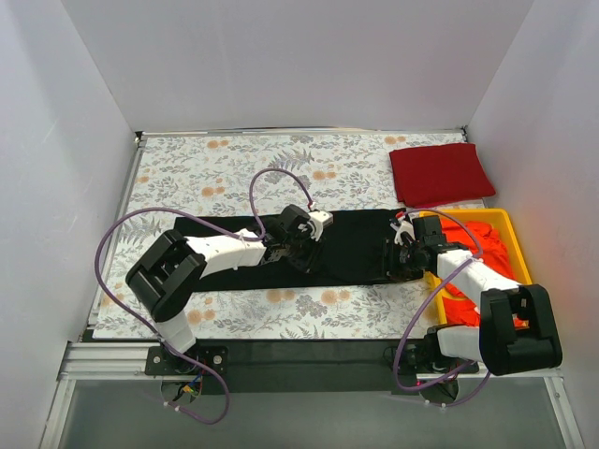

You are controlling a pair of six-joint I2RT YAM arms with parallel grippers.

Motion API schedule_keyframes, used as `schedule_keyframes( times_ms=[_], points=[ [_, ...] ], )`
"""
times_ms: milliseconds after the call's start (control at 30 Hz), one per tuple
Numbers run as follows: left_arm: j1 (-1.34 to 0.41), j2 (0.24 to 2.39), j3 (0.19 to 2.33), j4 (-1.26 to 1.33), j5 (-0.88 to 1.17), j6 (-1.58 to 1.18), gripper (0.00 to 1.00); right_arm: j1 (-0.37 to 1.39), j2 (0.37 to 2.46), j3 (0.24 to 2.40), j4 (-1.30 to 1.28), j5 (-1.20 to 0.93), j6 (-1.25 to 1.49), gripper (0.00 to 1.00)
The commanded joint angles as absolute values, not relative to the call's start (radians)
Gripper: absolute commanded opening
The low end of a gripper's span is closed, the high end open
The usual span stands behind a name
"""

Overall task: Fold and stack the t-shirts
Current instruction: Fold the tshirt

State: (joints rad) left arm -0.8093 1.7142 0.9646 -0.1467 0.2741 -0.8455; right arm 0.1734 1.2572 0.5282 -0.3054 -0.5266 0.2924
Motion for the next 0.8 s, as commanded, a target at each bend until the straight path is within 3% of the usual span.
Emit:
schedule_keyframes(
  times_ms=[0,167,267,767],
  points=[
    [-0.818,1.72,1.005,-0.135,0.268,-0.831,0.23,0.176,1.269,0.566,-0.265,-0.531,0.304,0.41],
    [-0.818,1.72,1.005,-0.137,0.27,-0.83,0.05,0.178,1.285,0.569,-0.245,-0.526,0.314,0.4],
    [-0.816,1.717,0.999,-0.137,0.27,-0.828,0.01,0.178,1.289,0.571,-0.232,-0.526,0.322,0.39],
    [-0.816,1.71,0.986,-0.133,0.267,-0.838,0.0,0.186,1.331,0.546,-0.183,-0.545,0.339,0.34]
  ],
)
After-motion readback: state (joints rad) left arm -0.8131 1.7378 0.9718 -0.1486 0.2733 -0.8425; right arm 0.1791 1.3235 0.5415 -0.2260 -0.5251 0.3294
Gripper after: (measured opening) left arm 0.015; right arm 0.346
